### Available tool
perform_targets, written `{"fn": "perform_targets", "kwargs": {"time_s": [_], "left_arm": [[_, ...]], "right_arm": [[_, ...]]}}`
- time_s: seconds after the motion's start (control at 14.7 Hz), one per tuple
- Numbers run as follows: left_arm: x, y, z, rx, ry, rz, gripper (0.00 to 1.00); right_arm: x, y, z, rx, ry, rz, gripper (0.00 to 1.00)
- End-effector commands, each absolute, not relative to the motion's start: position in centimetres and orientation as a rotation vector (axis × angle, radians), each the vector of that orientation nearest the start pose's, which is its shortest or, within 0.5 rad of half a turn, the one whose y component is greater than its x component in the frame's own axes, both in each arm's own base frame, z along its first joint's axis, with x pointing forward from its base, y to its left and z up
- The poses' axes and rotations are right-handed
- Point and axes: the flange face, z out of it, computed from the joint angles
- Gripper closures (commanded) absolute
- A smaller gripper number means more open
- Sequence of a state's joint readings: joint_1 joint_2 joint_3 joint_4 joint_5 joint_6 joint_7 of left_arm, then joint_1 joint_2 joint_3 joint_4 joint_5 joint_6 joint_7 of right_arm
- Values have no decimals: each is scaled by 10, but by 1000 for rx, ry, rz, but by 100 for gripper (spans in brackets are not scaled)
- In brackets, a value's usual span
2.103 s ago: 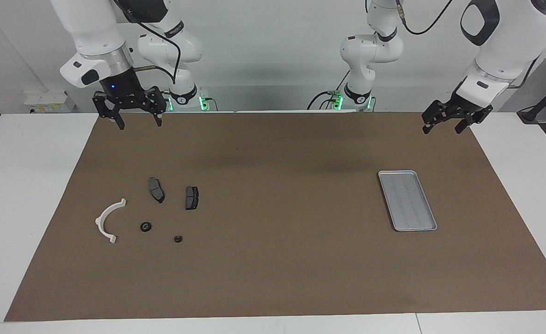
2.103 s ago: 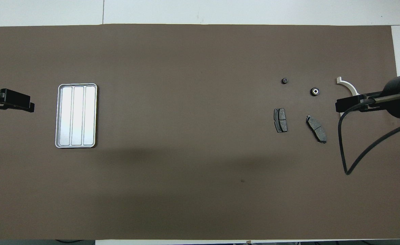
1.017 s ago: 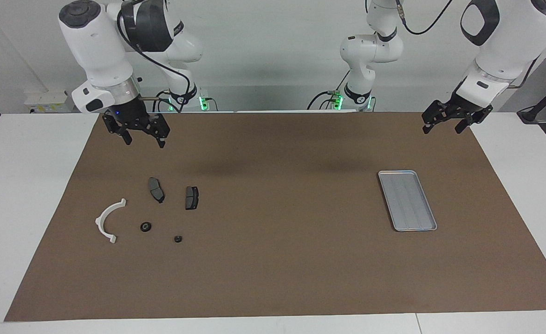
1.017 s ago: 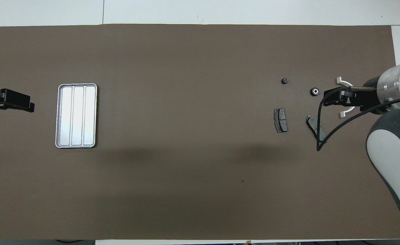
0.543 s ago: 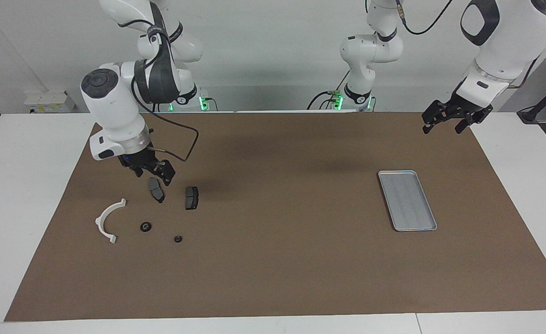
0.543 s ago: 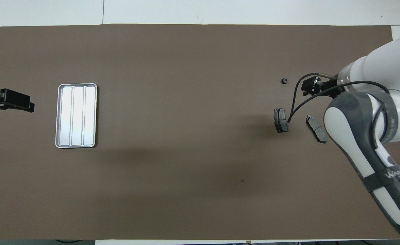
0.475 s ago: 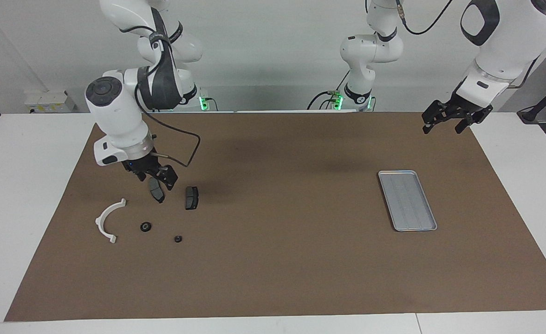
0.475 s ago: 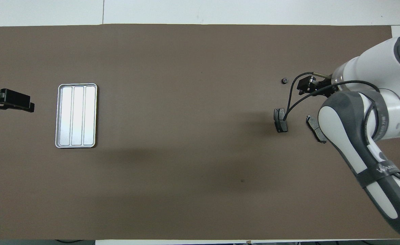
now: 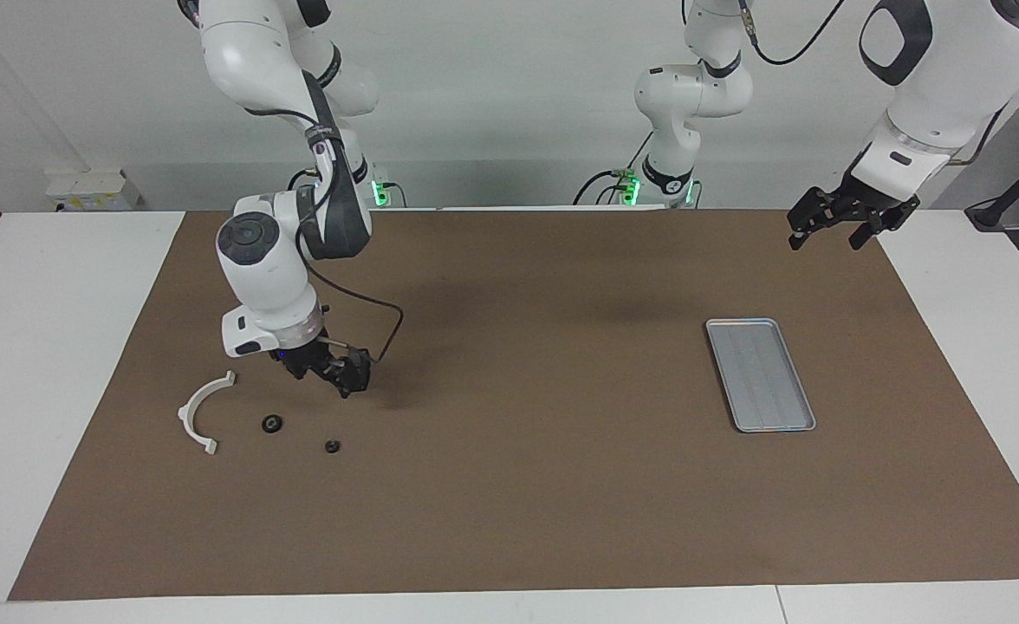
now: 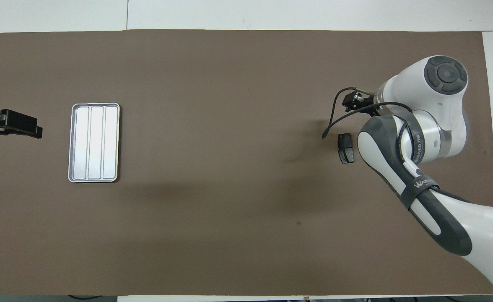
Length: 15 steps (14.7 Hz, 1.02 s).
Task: Pick bearing gear from pile to tray
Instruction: 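Reach the right gripper to the small black ring farthest from the robot, then lower the right gripper and close it on the small black ring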
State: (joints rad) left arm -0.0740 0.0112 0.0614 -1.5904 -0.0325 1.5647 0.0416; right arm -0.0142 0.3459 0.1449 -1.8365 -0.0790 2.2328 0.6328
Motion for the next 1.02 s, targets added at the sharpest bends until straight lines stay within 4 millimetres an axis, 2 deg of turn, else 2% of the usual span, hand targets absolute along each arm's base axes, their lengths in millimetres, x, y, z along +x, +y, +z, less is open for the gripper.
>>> {"fn": "perform_targets", "kwargs": {"time_s": [0.0, 0.27, 0.54, 0.68, 0.95], "left_arm": [[551, -11, 613, -3179, 95, 67, 0], [551, -13, 613, -3178, 100, 67, 0], [551, -12, 613, -3179, 98, 65, 0], [551, -12, 613, -3179, 98, 65, 0], [551, -12, 613, -3179, 98, 65, 0]], "right_arm": [[654, 78, 328, -3048, 748, -128, 0], [676, 79, 300, -3059, 792, -128, 0], [679, 79, 280, -3060, 811, -104, 0], [680, 78, 275, -3055, 821, -108, 0], [694, 75, 279, -3090, 786, -157, 1]]}}
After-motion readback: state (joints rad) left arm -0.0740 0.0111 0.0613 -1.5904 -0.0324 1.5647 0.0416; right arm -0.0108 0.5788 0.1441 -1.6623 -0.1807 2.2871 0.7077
